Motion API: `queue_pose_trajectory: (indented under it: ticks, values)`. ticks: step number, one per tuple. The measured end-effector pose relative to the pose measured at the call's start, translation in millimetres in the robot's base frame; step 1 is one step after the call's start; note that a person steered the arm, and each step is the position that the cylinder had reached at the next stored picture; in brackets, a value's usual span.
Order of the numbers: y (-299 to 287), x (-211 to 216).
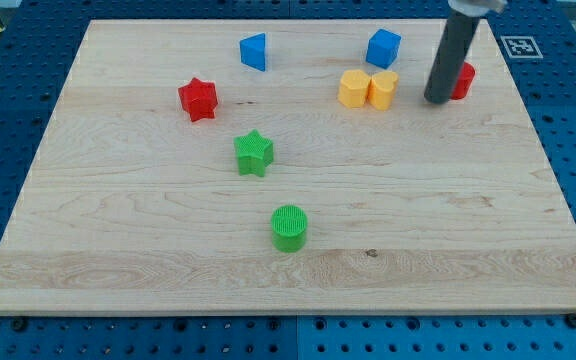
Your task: Move the red circle to the top right of the board
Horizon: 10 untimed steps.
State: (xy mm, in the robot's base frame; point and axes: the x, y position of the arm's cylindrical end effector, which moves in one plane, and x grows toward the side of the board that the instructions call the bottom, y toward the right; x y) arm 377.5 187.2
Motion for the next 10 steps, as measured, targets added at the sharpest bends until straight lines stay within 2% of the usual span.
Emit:
queue_pose_trajectory:
  ticks: [1, 2, 3, 4, 7, 8, 9, 10]
  values:
    - [34.2, 7.8]
    - [47.9, -25.6]
    - [48.2, -25.8]
    - [38.2, 3.9]
    - [37.8, -34.6]
    - [37.8, -35.5]
    - [14.9, -14.0]
    - [21.3, -53.0]
